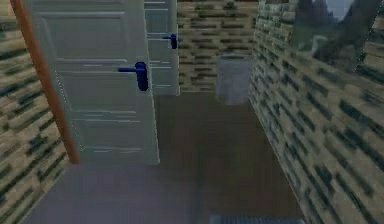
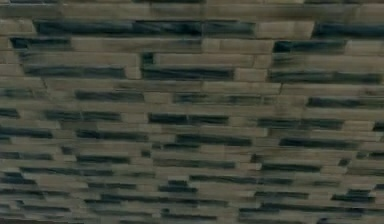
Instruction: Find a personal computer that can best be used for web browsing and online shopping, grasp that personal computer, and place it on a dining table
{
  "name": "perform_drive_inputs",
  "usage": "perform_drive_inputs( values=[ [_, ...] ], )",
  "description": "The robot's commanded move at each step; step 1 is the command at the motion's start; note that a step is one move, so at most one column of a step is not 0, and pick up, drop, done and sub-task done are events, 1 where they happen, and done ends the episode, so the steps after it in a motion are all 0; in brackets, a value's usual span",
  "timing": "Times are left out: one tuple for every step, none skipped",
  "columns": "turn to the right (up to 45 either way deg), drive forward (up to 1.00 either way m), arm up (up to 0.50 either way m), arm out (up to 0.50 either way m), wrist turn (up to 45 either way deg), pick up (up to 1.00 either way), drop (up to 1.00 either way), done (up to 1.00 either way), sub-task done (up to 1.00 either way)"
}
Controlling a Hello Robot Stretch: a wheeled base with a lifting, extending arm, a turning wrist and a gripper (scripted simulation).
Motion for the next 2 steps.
perform_drive_inputs(
  values=[
    [3.0,0.00,0.00,0.00,0.0,0.00,0.00,0.00,0.00],
    [0.0,1.00,0.00,0.00,0.0,0.00,0.00,0.00,0.00]
  ],
)
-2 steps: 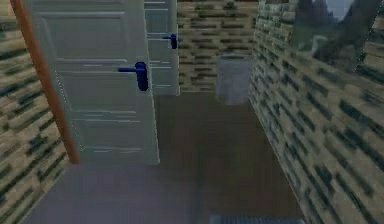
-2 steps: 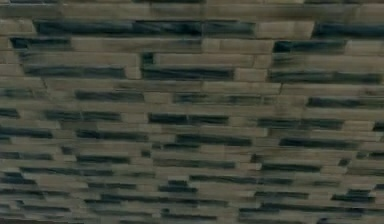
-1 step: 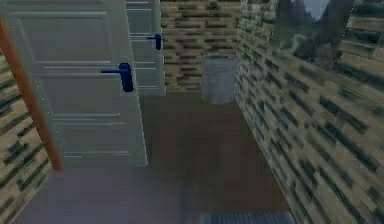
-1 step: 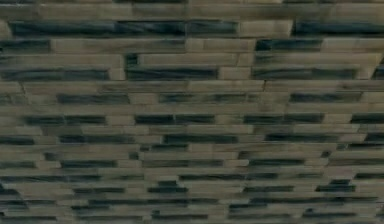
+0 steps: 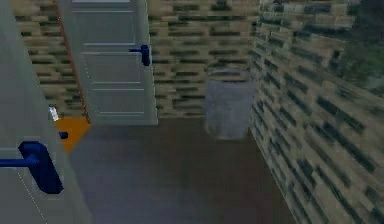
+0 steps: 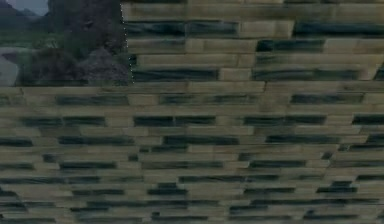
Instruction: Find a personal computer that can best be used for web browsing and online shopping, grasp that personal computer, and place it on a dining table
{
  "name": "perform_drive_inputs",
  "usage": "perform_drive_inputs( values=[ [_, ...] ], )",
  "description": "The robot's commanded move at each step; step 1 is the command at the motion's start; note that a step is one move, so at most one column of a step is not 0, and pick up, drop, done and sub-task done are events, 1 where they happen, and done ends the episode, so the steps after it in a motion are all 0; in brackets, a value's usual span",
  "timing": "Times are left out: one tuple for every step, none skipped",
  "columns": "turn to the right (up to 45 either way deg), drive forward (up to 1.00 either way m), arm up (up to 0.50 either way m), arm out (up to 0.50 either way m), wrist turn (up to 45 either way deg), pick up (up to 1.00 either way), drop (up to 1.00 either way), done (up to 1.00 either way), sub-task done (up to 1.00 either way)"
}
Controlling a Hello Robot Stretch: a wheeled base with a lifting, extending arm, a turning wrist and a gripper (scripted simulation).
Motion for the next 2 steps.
perform_drive_inputs(
  values=[
    [0.0,0.90,0.00,0.00,0.0,0.00,0.00,0.00,0.00],
    [-42.0,0.00,0.00,0.00,0.0,0.00,0.00,0.00,0.00]
  ],
)
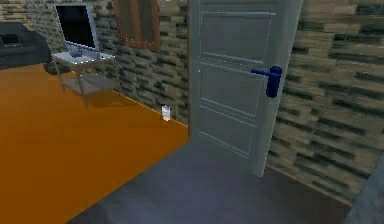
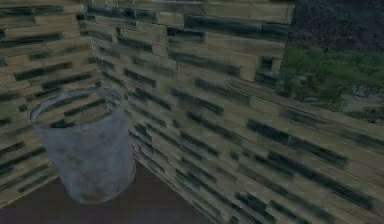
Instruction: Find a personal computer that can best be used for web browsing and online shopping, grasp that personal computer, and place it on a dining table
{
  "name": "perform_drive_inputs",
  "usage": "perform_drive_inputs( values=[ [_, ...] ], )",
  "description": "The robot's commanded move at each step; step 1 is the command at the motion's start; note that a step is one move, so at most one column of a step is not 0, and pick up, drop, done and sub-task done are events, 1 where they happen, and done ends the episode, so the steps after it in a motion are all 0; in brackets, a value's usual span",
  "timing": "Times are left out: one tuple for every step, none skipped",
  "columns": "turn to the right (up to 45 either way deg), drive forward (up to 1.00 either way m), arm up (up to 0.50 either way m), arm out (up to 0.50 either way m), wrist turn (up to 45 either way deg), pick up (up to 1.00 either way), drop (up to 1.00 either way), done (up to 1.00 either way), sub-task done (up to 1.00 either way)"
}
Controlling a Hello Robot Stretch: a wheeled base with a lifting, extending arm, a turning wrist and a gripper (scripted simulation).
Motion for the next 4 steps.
perform_drive_inputs(
  values=[
    [0.0,0.35,0.00,0.00,0.0,0.00,0.00,0.00,0.00],
    [-45.0,0.00,0.00,0.00,0.0,0.00,0.00,0.00,0.00],
    [0.0,1.00,0.00,0.00,0.0,0.00,0.00,0.00,0.00],
    [-3.0,0.00,0.00,0.00,0.0,0.00,0.00,0.00,0.00]
  ],
)
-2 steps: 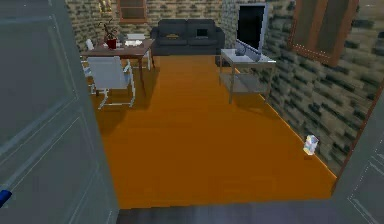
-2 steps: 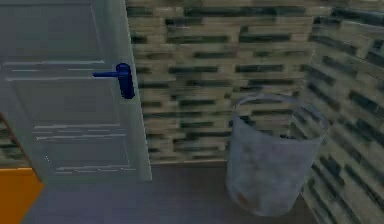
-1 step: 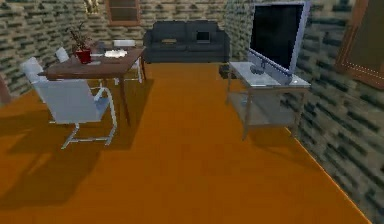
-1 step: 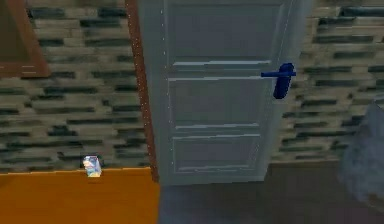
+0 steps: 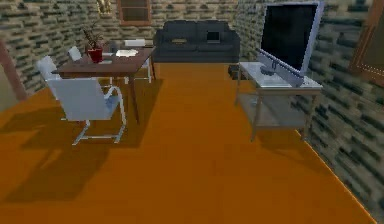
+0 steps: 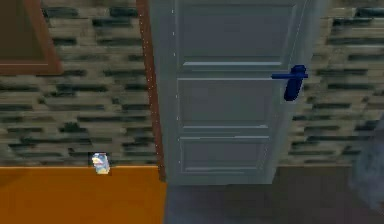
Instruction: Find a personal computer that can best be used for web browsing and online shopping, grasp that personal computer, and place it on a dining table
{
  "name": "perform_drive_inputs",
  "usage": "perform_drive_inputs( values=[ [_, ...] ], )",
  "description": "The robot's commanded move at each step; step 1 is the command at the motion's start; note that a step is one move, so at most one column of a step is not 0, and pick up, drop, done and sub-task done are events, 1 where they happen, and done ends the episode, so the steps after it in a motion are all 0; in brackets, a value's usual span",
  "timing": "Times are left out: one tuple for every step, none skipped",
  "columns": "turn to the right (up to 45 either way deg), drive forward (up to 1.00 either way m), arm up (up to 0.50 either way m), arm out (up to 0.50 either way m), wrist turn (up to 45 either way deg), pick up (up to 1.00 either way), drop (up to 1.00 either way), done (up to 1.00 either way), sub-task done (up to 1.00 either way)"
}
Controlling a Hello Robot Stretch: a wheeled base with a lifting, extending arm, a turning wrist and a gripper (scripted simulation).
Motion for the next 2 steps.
perform_drive_inputs(
  values=[
    [45.0,0.00,0.00,0.00,0.0,0.00,0.00,0.00,0.00],
    [42.0,0.00,0.00,0.00,0.0,0.00,0.00,0.00,0.00]
  ],
)
